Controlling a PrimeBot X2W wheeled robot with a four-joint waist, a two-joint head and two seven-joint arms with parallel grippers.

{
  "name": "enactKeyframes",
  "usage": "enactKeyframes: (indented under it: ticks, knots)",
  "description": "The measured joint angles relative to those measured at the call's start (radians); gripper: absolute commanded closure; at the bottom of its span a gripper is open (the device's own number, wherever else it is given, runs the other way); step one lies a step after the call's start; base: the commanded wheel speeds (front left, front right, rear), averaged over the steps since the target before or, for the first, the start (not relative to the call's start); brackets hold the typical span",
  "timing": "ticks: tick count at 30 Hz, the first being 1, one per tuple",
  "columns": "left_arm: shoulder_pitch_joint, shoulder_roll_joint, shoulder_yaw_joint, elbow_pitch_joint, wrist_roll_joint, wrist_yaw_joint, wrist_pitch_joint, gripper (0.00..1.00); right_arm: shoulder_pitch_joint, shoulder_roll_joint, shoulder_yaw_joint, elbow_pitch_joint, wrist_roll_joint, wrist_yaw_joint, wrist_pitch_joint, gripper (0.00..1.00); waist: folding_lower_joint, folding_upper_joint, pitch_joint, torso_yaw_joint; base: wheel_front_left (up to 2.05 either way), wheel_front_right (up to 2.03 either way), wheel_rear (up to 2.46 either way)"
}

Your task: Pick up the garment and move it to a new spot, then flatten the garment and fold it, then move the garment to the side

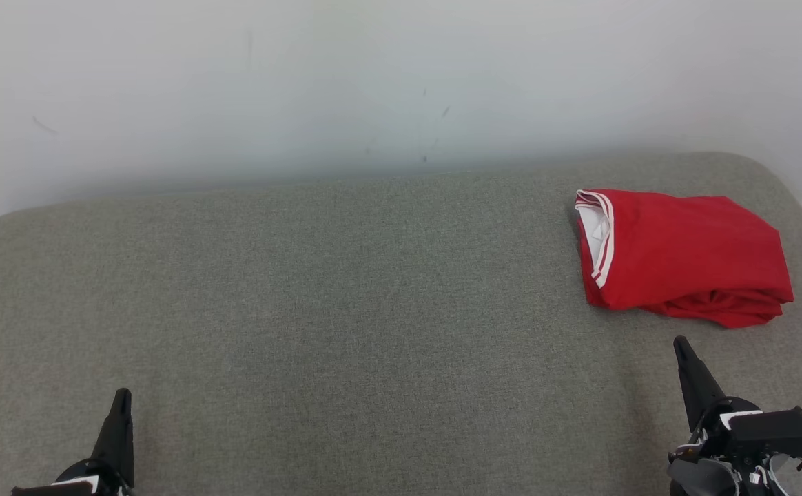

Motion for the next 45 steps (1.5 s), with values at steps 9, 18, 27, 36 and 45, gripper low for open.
enactKeyframes:
  ticks: [9,18,27,36,45]
  knots:
    - [0.0,0.0,0.0,0.0,0.0,0.0,0.0,1.0,0.0,0.0,0.0,0.0,0.0,0.0,0.0,1.0,0.0,0.0,0.0,0.0,0.0,0.0,0.0]
    - [0.0,0.0,0.0,0.0,0.0,0.0,0.0,1.0,0.0,0.0,0.0,0.0,0.0,0.0,0.0,1.0,0.0,0.0,0.0,0.0,0.0,0.0,0.0]
    - [0.0,0.0,0.0,0.0,0.0,0.0,0.0,1.0,0.0,0.0,0.0,0.0,0.0,0.0,0.0,1.0,0.0,0.0,0.0,0.0,0.0,0.0,0.0]
    - [0.0,0.0,0.0,0.0,0.0,0.0,0.0,1.0,0.0,0.0,0.0,0.0,0.0,0.0,0.0,1.0,0.0,0.0,0.0,0.0,0.0,0.0,0.0]
    - [0.0,0.0,0.0,0.0,0.0,0.0,0.0,1.0,0.0,0.0,0.0,0.0,0.0,0.0,0.0,1.0,0.0,0.0,0.0,0.0,0.0,0.0,0.0]
